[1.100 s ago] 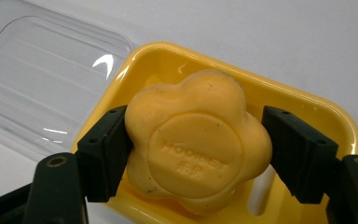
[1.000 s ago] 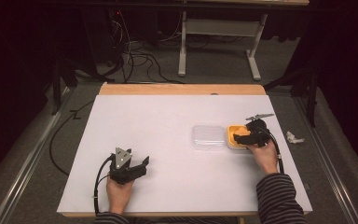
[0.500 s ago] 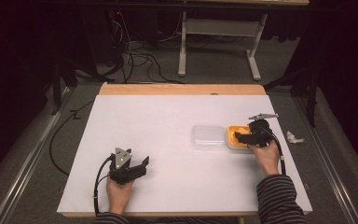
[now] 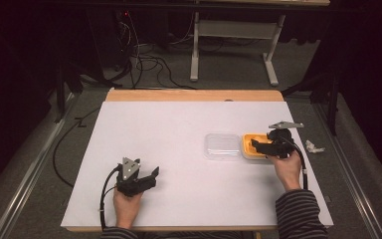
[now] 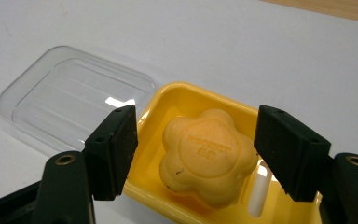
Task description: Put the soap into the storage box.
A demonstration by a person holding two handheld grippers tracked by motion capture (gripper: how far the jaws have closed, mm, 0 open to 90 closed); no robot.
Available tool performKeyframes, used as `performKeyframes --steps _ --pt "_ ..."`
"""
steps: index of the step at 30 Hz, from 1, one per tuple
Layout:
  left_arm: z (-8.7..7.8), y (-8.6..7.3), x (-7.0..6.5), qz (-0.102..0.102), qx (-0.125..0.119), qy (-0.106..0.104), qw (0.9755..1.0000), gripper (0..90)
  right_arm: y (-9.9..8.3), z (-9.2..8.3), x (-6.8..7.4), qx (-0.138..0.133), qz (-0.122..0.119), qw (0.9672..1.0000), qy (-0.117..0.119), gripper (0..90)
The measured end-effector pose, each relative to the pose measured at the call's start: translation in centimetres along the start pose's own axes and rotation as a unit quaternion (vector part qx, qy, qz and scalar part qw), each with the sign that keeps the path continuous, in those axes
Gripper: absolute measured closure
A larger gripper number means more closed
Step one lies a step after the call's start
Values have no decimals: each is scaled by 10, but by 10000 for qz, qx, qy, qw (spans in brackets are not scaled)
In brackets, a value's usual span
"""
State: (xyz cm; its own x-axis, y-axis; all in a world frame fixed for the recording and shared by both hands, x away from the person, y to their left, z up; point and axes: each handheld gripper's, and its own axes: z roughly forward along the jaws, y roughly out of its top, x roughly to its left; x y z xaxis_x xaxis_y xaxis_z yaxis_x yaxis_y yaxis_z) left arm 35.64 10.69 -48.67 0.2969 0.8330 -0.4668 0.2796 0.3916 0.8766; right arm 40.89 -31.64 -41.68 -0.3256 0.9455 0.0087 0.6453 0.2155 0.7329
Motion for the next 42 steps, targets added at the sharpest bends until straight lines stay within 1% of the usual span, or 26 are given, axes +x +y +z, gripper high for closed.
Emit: performKeyframes --steps 3,5,8,9,10,14,17,19,20,21,25,27,29,32,34,36,38,39,40,42 --pt "0 0 0 11 2 -2 10000 234 -1 -4 0 -34 -16 10000 23 311" --pt "0 0 0 -5 -2 9 10000 235 -3 -9 0 -164 14 9999 35 314" --pt "0 0 0 -11 13 -1 10000 235 -5 -12 -1 -205 33 9998 19 314" --pt "0 0 0 0 9 -7 10000 235 -6 -14 -1 -246 48 9997 29 314" --pt "0 0 0 4 1 -10 10000 236 -9 -17 -2 -318 121 9994 53 315" --pt "0 0 0 3 3 -24 10000 236 -13 -20 -4 -334 132 9993 70 315" --pt "0 0 0 13 -3 -8 10000 236 -16 -24 -5 -415 146 9990 81 318" --pt "0 0 0 4 7 -14 10000 236 -19 -29 -5 -520 140 9985 98 319" --pt "0 0 0 7 4 -17 10000 236 -19 -29 -5 -520 140 9985 98 319" --pt "0 0 -1 16 -6 -8 10000 236 -23 -32 -6 -585 247 9979 155 322" --pt "0 0 0 11 2 -8 10000 236 -28 -35 -8 -595 264 9978 156 328" --pt "1 0 0 13 1 9 10000 237 -31 -38 -9 -694 340 9969 151 334" --pt "0 0 0 1 15 4 10000 237 -33 -41 -10 -735 387 9964 144 333" --pt "0 -1 -1 20 -7 1 10000 237 -38 -45 -12 -883 417 9952 109 311" --pt "1 0 0 10 5 7 10000 237 -41 -45 -13 -827 488 9954 71 290" --pt "1 0 0 8 2 7 10000 237 -43 -46 -13 -823 514 9953 41 290" --pt "1 -1 0 15 14 22 10000 238 -47 -46 -14 -820 571 9950 69 289" --pt "1 0 0 6 20 23 10000 238 -48 -46 -14 -836 541 9950 90 285" --pt "1 0 0 11 22 15 10000 238 -49 -47 -14 -814 566 9950 96 284" --pt "1 -1 -1 13 7 13 10000 238 -52 -49 -13 -883 567 9944 91 284"
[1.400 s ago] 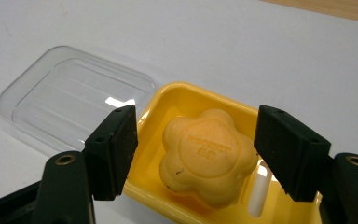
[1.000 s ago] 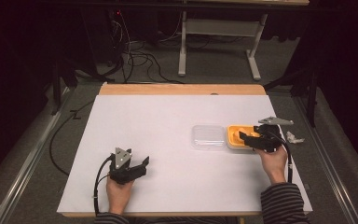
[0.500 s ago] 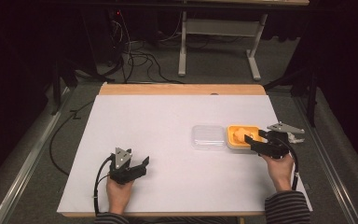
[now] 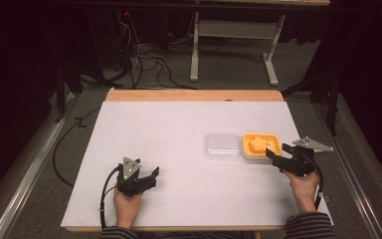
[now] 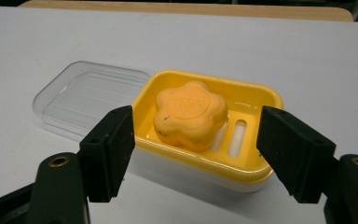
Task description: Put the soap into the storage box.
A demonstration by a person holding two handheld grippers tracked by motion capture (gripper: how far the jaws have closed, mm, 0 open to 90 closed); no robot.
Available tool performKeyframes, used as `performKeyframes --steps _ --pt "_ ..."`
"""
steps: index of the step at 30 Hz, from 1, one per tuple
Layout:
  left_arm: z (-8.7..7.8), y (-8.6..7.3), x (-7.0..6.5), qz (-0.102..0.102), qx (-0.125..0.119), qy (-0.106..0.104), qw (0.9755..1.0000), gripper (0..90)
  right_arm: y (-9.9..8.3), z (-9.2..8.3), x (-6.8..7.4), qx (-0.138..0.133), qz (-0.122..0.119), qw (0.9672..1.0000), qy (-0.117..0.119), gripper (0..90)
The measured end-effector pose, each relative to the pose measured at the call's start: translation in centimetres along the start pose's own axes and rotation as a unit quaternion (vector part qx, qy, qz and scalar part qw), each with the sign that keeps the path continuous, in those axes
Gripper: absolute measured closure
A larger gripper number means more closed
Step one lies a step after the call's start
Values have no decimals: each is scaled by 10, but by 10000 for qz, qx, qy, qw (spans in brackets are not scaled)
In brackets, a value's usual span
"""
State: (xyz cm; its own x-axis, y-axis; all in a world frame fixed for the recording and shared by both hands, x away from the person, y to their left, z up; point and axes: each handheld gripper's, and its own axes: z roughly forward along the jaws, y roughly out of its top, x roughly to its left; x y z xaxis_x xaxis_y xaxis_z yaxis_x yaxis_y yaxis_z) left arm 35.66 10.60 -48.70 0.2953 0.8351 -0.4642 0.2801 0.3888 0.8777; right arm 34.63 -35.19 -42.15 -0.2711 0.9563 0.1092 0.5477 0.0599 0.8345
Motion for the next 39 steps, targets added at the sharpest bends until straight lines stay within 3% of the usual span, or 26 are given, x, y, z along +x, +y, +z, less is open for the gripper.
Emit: performKeyframes --steps 9,14,21,39 --pt "1 0 0 15 40 14 10000 240 -11 -6 3 -58 92 9999 45 276" --pt "2 -1 -1 69 81 31 9999 239 -16 -12 6 -265 4 9996 -19 275" --pt "2 -1 -1 87 77 43 9999 240 -21 -14 13 -309 -145 9994 -36 272" --pt "1 -1 -1 80 73 34 9999 237 -36 -8 30 -235 -201 9995 93 276"
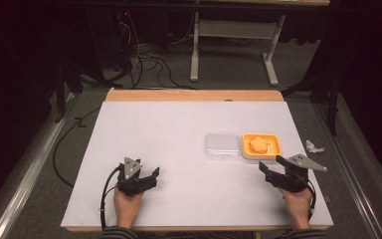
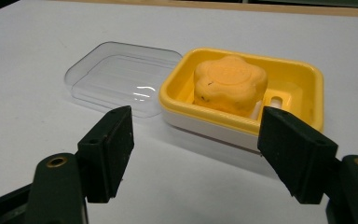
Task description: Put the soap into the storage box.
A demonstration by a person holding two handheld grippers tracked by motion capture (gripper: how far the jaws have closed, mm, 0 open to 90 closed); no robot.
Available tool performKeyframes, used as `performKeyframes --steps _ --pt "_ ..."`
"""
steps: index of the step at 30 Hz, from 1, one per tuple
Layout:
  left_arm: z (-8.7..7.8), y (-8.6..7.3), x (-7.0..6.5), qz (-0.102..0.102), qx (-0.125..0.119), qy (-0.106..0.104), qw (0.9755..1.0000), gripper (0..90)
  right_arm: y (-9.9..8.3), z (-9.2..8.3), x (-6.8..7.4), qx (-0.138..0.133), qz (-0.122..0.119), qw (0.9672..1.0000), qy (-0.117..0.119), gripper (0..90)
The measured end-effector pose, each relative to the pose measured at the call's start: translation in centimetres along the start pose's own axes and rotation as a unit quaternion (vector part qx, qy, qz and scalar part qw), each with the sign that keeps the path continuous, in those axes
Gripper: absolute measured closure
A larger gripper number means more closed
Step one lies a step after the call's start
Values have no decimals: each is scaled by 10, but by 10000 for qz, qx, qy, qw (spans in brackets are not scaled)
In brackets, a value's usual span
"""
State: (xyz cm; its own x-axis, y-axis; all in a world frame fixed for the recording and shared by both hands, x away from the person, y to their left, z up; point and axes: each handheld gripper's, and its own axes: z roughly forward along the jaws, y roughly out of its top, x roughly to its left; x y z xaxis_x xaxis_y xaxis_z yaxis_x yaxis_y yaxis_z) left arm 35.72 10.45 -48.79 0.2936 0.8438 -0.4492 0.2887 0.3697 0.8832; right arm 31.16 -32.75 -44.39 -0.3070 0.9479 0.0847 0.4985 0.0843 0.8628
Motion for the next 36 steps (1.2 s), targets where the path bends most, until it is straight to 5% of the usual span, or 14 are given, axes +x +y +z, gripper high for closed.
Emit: performKeyframes --steps 36 --pt "-1 0 0 15 -34 -17 10000 237 -11 15 34 346 -326 9978 460 292"
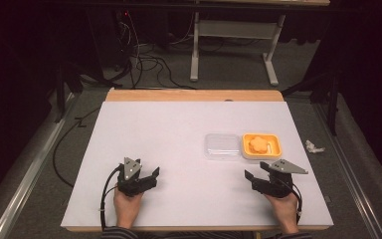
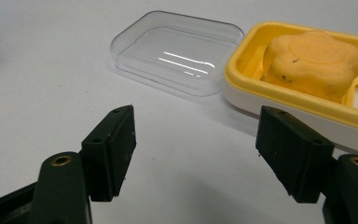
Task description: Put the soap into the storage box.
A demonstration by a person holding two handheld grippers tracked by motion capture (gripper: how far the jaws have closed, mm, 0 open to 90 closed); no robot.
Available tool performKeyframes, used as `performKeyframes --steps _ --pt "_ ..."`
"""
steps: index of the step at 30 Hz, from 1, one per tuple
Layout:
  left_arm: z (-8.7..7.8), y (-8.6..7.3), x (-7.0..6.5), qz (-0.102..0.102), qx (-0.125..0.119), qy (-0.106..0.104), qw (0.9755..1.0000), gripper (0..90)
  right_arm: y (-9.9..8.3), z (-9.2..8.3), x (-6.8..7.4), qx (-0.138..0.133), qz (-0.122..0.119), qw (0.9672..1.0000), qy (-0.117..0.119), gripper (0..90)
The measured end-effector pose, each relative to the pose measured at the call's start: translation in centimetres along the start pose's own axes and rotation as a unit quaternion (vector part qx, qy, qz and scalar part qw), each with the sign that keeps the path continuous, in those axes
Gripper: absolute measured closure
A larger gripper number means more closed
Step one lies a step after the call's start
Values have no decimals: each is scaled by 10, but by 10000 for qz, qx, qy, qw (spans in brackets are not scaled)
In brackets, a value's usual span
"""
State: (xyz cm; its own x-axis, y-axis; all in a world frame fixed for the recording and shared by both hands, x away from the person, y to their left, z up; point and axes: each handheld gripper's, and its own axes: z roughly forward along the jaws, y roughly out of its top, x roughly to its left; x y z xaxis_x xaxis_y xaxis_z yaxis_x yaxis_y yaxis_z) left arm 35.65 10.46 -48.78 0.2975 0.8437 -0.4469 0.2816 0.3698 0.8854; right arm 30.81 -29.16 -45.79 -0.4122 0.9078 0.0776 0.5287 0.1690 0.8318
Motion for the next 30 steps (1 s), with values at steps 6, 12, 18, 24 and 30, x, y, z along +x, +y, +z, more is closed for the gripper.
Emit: performKeyframes --steps 6,12,18,24,30 --pt "0 0 0 4 4 -4 10000 237 -2 5 5 106 -45 9999 -3 292" --pt "0 0 0 1 5 0 10000 237 -6 12 8 261 -53 9996 43 292" --pt "0 0 0 2 -2 -7 10000 237 -7 19 10 386 -64 9992 3 293" --pt "0 0 0 8 5 1 10000 237 -8 25 11 520 -89 9986 -39 294" --pt "0 0 0 6 4 -7 10000 237 -8 27 11 582 -92 9982 -89 296"
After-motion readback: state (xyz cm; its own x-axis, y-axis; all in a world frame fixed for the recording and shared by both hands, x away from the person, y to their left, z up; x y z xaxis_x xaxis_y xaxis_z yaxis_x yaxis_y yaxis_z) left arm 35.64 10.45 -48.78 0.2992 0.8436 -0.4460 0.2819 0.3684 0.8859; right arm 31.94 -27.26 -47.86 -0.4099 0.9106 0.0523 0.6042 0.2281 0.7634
